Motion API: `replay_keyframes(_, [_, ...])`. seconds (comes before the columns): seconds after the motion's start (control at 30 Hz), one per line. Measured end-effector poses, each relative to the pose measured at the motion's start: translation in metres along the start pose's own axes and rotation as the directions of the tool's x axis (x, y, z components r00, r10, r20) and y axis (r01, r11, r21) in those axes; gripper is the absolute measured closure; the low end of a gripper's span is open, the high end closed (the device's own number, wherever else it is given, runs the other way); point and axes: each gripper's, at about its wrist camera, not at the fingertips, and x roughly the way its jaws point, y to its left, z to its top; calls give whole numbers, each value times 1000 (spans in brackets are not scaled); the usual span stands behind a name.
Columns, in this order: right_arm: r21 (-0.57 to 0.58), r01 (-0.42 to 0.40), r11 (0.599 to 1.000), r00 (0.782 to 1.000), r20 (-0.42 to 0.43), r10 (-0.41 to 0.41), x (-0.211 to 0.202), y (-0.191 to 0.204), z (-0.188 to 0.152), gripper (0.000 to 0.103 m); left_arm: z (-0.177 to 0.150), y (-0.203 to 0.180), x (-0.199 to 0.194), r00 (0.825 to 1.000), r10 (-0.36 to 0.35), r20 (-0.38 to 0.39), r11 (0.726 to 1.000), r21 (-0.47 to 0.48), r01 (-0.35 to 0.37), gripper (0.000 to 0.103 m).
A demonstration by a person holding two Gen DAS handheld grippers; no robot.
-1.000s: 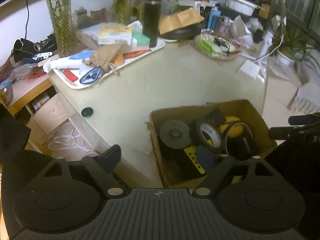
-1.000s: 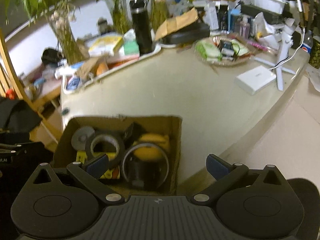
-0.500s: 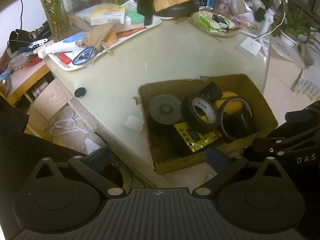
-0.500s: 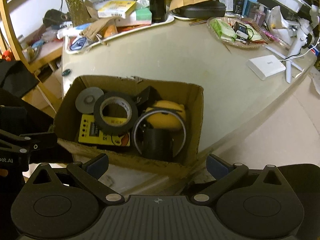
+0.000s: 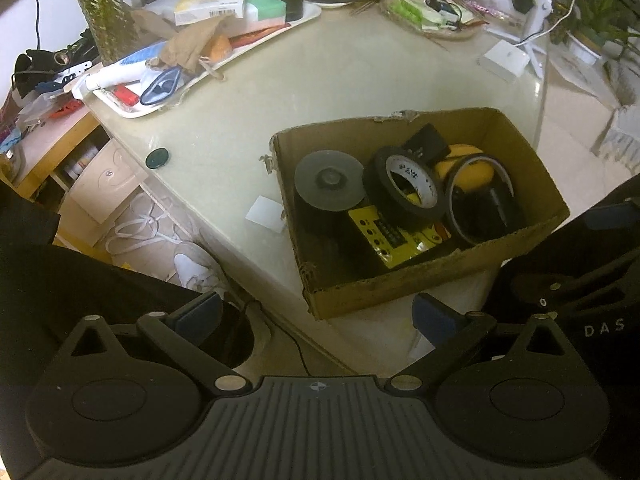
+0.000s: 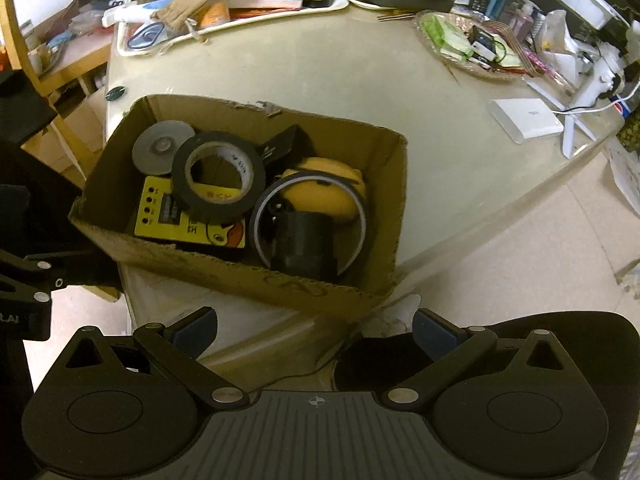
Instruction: Organize rigid objects
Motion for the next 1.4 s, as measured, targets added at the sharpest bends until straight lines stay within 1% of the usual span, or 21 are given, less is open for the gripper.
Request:
replay_keyframes(0.63, [10,-16,1000,1000,-8,16,1,1,-1,0,-1,1,5,999,25,-26,1000,7,-25,0])
replay_keyframes(1.4, [14,-16,1000,1000,-8,17,1,0,-1,0,-1,1,5,999,30,-30,1000,11,-30,0])
